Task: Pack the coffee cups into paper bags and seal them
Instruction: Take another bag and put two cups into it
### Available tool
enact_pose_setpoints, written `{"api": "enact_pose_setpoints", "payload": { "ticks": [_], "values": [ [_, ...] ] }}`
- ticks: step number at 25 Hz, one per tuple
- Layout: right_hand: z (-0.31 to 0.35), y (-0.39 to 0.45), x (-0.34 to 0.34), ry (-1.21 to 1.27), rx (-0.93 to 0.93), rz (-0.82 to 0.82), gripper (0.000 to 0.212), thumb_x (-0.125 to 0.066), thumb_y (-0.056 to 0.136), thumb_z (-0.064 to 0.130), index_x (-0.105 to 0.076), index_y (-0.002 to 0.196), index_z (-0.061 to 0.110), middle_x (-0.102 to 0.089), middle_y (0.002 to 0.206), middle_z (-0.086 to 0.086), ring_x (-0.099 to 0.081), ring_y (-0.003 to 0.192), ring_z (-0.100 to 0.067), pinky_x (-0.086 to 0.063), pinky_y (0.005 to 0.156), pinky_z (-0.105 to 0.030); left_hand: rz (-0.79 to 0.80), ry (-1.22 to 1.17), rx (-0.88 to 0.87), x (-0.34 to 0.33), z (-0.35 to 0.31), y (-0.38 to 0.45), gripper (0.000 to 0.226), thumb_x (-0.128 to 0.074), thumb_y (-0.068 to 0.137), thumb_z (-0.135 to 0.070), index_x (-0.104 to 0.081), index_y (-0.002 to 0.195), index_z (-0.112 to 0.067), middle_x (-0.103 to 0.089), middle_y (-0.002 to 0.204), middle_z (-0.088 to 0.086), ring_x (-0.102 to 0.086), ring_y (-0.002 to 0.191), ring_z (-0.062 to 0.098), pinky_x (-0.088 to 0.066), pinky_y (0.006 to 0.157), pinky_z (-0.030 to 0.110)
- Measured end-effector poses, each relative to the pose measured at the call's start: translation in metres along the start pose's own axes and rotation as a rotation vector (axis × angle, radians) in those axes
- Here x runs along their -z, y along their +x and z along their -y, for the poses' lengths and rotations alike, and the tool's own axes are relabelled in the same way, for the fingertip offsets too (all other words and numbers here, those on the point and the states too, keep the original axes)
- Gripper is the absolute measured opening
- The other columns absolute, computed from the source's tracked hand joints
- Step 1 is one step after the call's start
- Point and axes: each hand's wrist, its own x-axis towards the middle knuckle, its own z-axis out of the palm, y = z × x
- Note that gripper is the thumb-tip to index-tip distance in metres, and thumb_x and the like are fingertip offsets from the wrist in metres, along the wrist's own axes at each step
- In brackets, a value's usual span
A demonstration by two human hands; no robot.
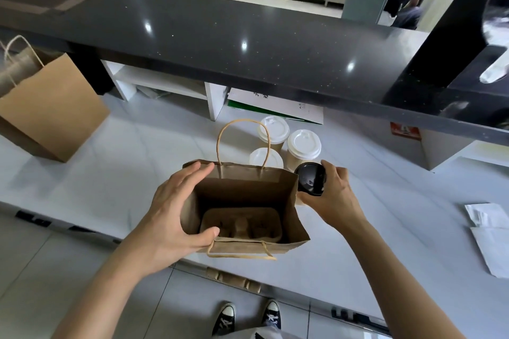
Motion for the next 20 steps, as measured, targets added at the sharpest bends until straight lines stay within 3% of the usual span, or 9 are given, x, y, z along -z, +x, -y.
{"api": "enact_pose_setpoints", "payload": {
  "ticks": [2,7,10,13,16,20],
  "values": [
    [0.004,-0.009,0.015,0.08,0.007,-0.075,0.077,-0.086,0.073,0.039,-0.045,0.137,0.028,-0.038,0.126,0.004,-0.052,0.105,-0.018,-0.048,0.089,-0.034,0.0,-0.005,0.001,0.0,0.001,0.0,0.103,-0.088,0.072,-0.03,-0.027,0.151,-0.057,-0.018,0.159,-0.033,-0.013,0.151,-0.004,-0.019,0.118,0.025],
    [0.025,-0.022,0.054,0.355,0.13,-0.279,0.071,-0.086,0.074,0.034,-0.047,0.133,0.033,-0.047,0.127,0.004,-0.055,0.111,-0.01,-0.054,0.097,-0.036,0.017,-0.033,0.009,0.0,0.001,0.002,0.103,-0.089,0.072,-0.034,-0.026,0.15,-0.06,-0.016,0.158,-0.036,-0.013,0.149,-0.008,-0.021,0.117,0.025],
    [0.047,-0.034,0.068,0.536,0.245,-0.296,0.067,-0.083,0.079,0.034,-0.047,0.135,0.034,-0.053,0.127,0.019,-0.059,0.113,-0.002,-0.055,0.096,-0.033,0.025,-0.036,0.005,0.001,0.001,0.004,0.103,-0.088,0.072,-0.037,-0.024,0.149,-0.061,-0.015,0.157,-0.037,-0.014,0.148,-0.007,-0.022,0.116,0.025],
    [0.066,-0.048,0.077,0.732,0.388,-0.227,0.07,-0.084,0.081,0.035,-0.047,0.14,0.029,-0.058,0.135,0.008,-0.06,0.12,-0.005,-0.053,0.096,-0.03,0.033,-0.04,0.012,0.0,0.002,0.005,0.102,-0.088,0.073,-0.039,-0.024,0.15,-0.06,-0.014,0.156,-0.039,-0.011,0.147,-0.009,-0.02,0.115,0.023],
    [0.079,-0.06,0.077,0.888,0.549,-0.097,0.07,-0.072,0.078,0.031,-0.046,0.143,0.021,-0.059,0.136,0.004,-0.058,0.124,-0.015,-0.052,0.095,-0.032,0.033,-0.042,0.006,-0.001,0.003,0.006,0.103,-0.088,0.073,-0.04,-0.024,0.151,-0.059,-0.013,0.157,-0.037,-0.009,0.148,-0.01,-0.018,0.116,0.021],
    [0.087,-0.067,0.064,0.766,0.634,0.148,0.079,-0.079,0.075,0.026,-0.044,0.145,0.013,-0.058,0.138,-0.002,-0.057,0.124,-0.025,-0.049,0.099,-0.04,0.016,-0.036,-0.015,-0.003,0.007,0.007,0.104,-0.082,0.065,-0.054,-0.02,0.148,-0.064,-0.014,0.159,-0.034,-0.011,0.149,-0.006,-0.018,0.116,0.022]
  ]
}}
